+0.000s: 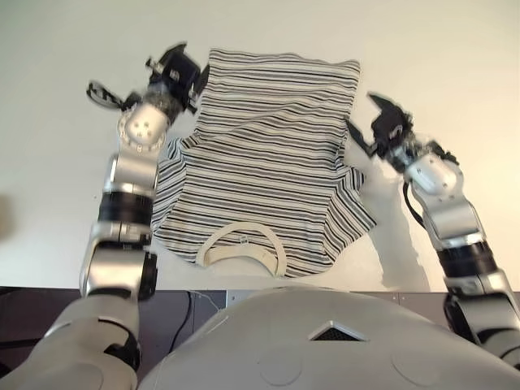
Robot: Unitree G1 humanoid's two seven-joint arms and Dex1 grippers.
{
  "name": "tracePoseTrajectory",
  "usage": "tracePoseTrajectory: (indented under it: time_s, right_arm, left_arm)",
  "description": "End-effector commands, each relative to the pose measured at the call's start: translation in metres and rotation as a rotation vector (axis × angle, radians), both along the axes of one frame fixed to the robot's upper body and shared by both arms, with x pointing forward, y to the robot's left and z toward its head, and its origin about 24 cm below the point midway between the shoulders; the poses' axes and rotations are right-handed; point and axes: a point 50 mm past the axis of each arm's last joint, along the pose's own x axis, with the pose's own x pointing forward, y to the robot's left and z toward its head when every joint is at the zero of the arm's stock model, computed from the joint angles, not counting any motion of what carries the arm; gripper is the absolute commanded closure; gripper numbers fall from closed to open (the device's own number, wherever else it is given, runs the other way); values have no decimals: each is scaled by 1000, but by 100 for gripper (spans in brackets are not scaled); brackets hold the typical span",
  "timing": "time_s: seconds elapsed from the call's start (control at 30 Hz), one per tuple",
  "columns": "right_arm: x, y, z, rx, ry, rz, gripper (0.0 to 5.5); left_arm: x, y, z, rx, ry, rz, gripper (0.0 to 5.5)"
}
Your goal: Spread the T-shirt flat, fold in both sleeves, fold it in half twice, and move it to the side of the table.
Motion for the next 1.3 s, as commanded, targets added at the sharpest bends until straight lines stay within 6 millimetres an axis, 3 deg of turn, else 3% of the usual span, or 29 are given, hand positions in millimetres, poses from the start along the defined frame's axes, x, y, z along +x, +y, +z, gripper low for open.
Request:
tracePoseTrajectory:
  time_s: [0.03,0.2,0.3,0.37,0.43,0.53,0.6,0.7,0.77,0.87,1.0,1.1,1.17,1.3]
  right_arm:
    - [-27,6,21,-118,124,267,268]
    - [-35,1,-11,-353,223,340,268]
    - [-37,-24,-36,-498,273,292,268]
    - [-29,-42,-35,-520,274,240,268]
    - [-19,-58,-29,-536,260,205,268]
    - [-18,-51,-14,-451,221,259,268]
    - [-7,-36,13,-289,72,203,268]
    - [14,-32,72,-97,-174,2,268]
    - [12,-33,79,-75,-174,-29,268]
    - [6,-38,47,-190,-60,-32,268]
    - [-13,-37,-24,-394,167,44,268]
    - [-47,-65,-66,-626,361,80,268]
    - [-57,-74,-70,-646,400,47,268]
    - [-51,-65,-61,-571,350,2,268]
  left_arm:
    - [-30,38,26,-189,-72,324,310]
    - [-36,36,29,-218,-75,416,310]
    - [-35,41,33,-212,-92,457,310]
    - [-42,44,27,-183,-75,478,310]
    - [-50,41,18,-123,-48,468,310]
    - [-60,31,9,-56,-16,411,310]
    - [-69,23,8,-9,3,314,310]
    - [-85,4,19,167,-5,80,310]
    - [-98,-16,19,188,59,-101,310]
    - [-108,-19,-6,272,213,-217,310]
    - [-114,2,-50,422,388,-171,310]
    - [-124,4,-56,385,420,-128,310]
    - [-136,0,-57,325,446,-103,310]
    - [-149,-10,-54,237,468,-70,310]
